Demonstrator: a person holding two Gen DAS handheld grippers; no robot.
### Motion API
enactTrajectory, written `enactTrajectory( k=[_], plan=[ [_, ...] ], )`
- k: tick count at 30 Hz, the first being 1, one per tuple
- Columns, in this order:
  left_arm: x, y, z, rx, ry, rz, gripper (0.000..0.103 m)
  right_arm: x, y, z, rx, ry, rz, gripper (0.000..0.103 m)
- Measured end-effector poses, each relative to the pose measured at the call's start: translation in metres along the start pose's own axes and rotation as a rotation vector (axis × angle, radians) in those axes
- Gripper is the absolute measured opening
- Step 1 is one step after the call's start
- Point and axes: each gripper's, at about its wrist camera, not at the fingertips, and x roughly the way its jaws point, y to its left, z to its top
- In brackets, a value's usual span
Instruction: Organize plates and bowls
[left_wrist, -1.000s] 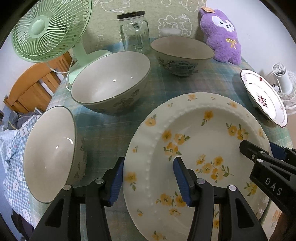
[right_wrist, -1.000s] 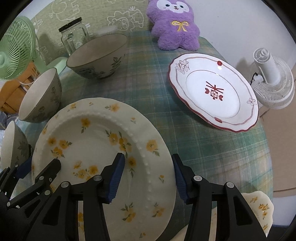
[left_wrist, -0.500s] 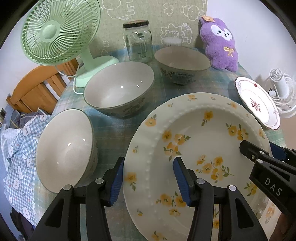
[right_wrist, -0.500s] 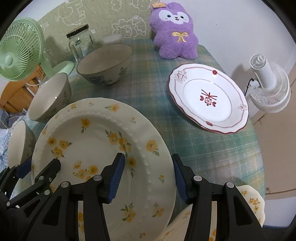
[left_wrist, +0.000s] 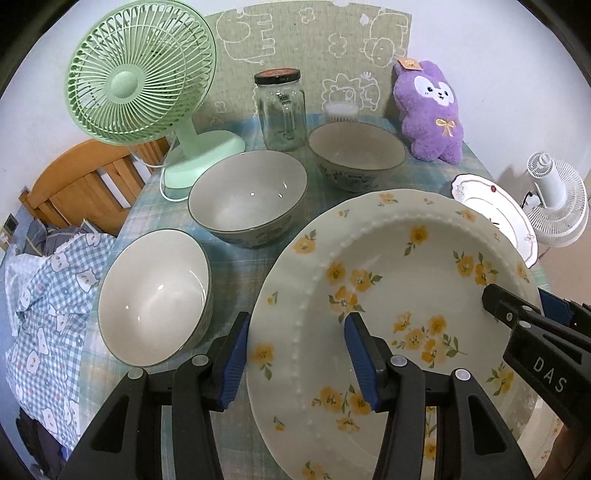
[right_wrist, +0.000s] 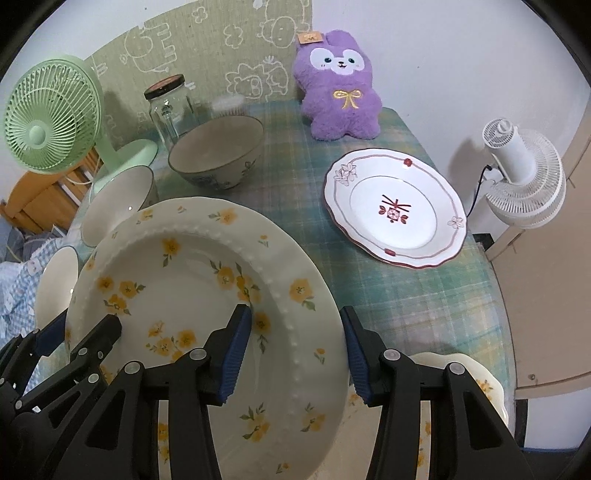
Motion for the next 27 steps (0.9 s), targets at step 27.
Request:
enactTrajectory(
  k=[27],
  plan=[
    [-0.02, -0.061, -0.028, 0.046, 0.019, -0.058, 0.052, -0.028, -0.066, -0.037, 0.047, 0.01, -0.066, 0.052]
  ],
)
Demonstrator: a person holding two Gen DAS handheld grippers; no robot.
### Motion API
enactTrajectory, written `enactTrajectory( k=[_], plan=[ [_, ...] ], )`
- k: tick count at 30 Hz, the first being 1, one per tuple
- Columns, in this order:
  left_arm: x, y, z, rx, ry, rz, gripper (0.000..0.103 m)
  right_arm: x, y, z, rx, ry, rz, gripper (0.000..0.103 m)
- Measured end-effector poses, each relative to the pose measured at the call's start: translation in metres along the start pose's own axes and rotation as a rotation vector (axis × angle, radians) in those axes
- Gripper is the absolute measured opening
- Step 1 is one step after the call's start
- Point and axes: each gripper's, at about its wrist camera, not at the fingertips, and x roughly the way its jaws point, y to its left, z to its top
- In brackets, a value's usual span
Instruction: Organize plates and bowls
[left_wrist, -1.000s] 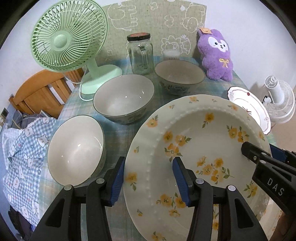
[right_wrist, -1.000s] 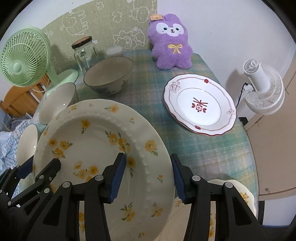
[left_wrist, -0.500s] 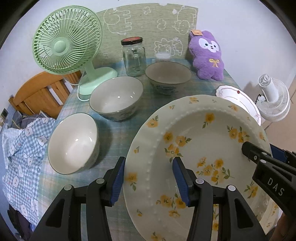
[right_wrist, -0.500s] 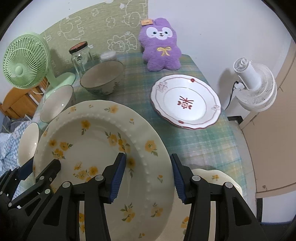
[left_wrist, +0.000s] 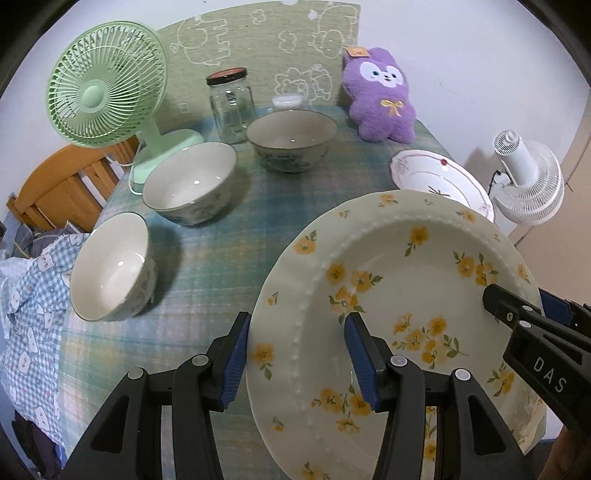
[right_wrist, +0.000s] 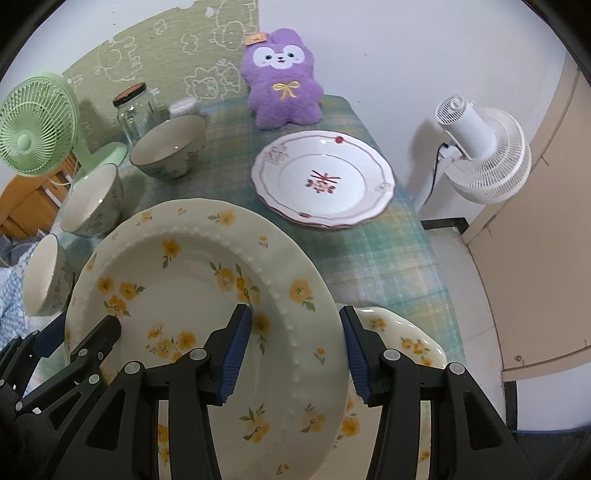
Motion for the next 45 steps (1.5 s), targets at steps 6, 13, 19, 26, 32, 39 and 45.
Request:
enactTrajectory(
  k=[6, 13, 19, 26, 32, 39, 45],
  plan=[
    [-0.001, -0.018, -0.012, 0.013, 0.015, -0.009, 0.052, -0.002, -0.017, -0.011, 0.008, 0.011, -0.013, 0.052],
    [0.0, -0.035, -0.023, 0.022, 0.028, -0.016, 0.052, -0.001, -0.035, -0.026, 0.014, 0.024, -0.026, 0.052],
    [0.002, -0.05, -0.035, 0.03, 0.046, -0.02, 0.052, 0.003, -0.05, -0.038, 0.014, 0.048, -0.036, 0.052],
    [0.004, -0.065, -0.044, 0.035, 0.063, -0.032, 0.052, 0.006, -0.066, -0.05, 0.015, 0.068, -0.053, 0.052],
    [0.005, -0.077, -0.05, 0.036, 0.075, -0.037, 0.052, 0.008, -0.078, -0.056, 0.018, 0.079, -0.063, 0.052],
    [0.006, -0.09, -0.054, 0.043, 0.082, -0.039, 0.052, 0.01, -0.091, -0.061, 0.032, 0.09, -0.067, 0.052],
    [0.004, -0.1, -0.056, 0.048, 0.075, -0.043, 0.052, 0.012, -0.102, -0.068, 0.042, 0.105, -0.071, 0.052]
  ],
)
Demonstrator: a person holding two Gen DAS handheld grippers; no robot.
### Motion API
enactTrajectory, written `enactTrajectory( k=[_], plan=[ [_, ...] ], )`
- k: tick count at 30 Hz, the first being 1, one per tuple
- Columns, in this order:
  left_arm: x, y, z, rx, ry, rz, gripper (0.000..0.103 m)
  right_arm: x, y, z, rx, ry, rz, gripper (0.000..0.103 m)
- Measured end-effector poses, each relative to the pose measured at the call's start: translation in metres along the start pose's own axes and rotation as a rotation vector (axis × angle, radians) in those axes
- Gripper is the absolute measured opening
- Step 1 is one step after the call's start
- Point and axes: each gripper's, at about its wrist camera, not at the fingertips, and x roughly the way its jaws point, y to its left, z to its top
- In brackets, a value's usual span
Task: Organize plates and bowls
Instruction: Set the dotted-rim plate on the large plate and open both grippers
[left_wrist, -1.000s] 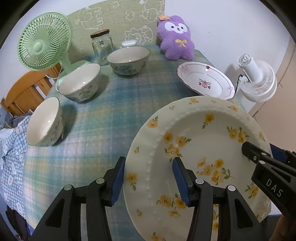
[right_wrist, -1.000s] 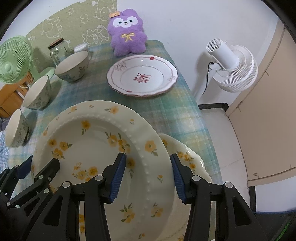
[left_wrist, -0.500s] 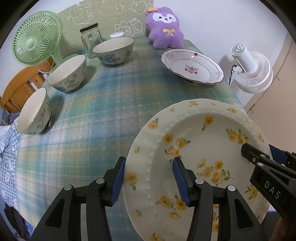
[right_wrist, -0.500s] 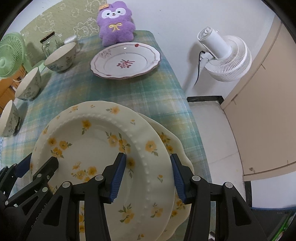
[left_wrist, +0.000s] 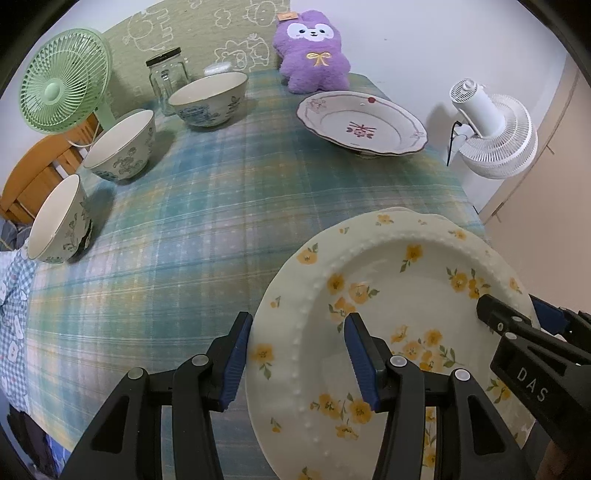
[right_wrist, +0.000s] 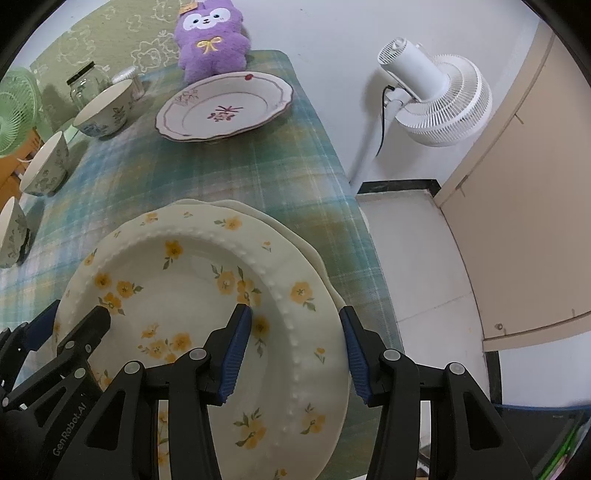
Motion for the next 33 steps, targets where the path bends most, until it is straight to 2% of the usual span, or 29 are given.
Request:
enactTrajectory(
  k=[10, 33],
  plan=[
    [0.004, -0.015, -0.003, 0.018, -0.011, 0.024, 0.052, 0.005, -0.013, -0.002, 0.014, -0.002, -0.001, 0.052],
    [0.011, -0.023, 0.0, 0.03, -0.058, 0.115, 0.052, 0.019, -0.019, 0.003, 0.036, -0.011, 0.07, 0.052]
  ],
)
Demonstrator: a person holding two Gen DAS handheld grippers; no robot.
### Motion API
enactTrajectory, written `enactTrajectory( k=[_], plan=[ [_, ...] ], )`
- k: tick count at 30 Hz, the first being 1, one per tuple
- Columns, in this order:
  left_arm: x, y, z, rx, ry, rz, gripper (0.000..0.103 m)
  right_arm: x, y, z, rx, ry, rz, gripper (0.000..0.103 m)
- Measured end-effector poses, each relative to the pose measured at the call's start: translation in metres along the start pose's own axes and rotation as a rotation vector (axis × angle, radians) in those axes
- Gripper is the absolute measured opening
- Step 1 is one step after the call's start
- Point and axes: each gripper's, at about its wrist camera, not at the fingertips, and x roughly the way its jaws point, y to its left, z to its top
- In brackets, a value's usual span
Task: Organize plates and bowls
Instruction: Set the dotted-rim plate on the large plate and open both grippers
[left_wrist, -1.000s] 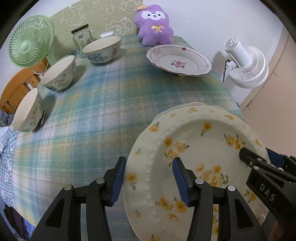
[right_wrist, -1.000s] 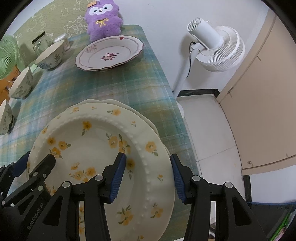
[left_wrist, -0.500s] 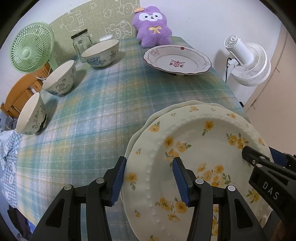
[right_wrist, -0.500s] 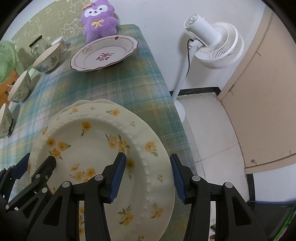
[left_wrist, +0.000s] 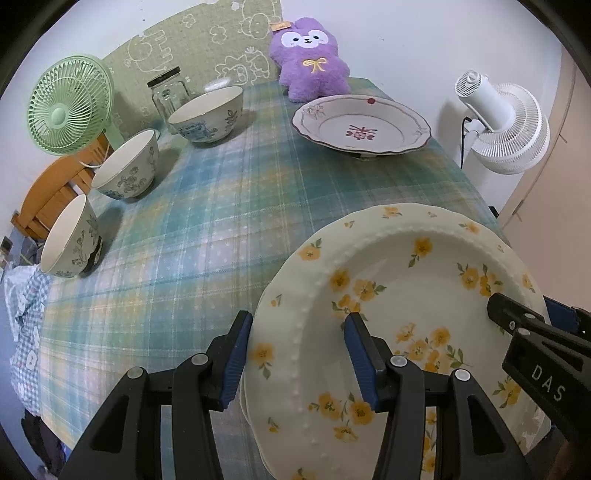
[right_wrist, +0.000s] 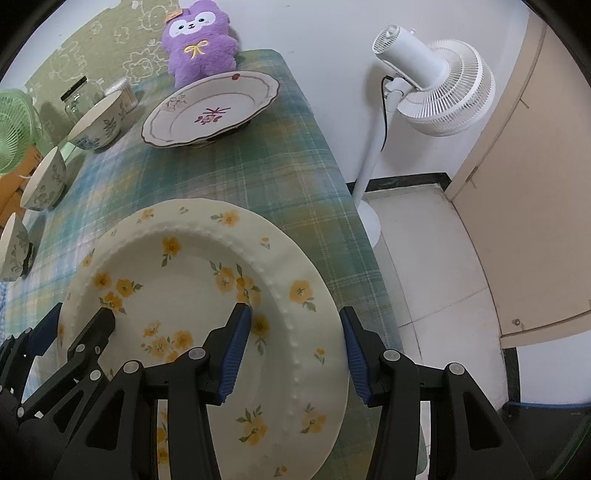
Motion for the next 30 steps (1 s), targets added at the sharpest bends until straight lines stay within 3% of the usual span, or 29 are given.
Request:
enactTrajectory(
  k=[13, 20, 23, 28, 30],
  plan=[
    [0.0, -0.001, -0.002, 0.009, -0.021, 0.013, 0.051, -0.001, 0.007, -0.001, -0.028, -0.012, -0.032, 0.053],
    [-0.001, 0.004, 0.0, -0.01, -0.018, -0.041, 0.061, -0.001, 0.005, 0.002, -0.018, -0.01, -0.016, 0.053],
    [-0.001, 0.007, 0.0, -0.035, 0.008, -0.07, 0.067, -0.01, 0.011, 0.003, -0.068, -0.05, -0.025, 0.054],
    [-0.009, 0.015, 0.001, -0.095, 0.032, -0.105, 0.073, -0.024, 0.017, 0.011, -0.109, -0.069, 0.007, 0.057],
    [-0.015, 0.017, 0.001, -0.107, 0.02, -0.105, 0.077, -0.032, 0.019, 0.012, -0.121, -0.083, 0.022, 0.063]
  ],
)
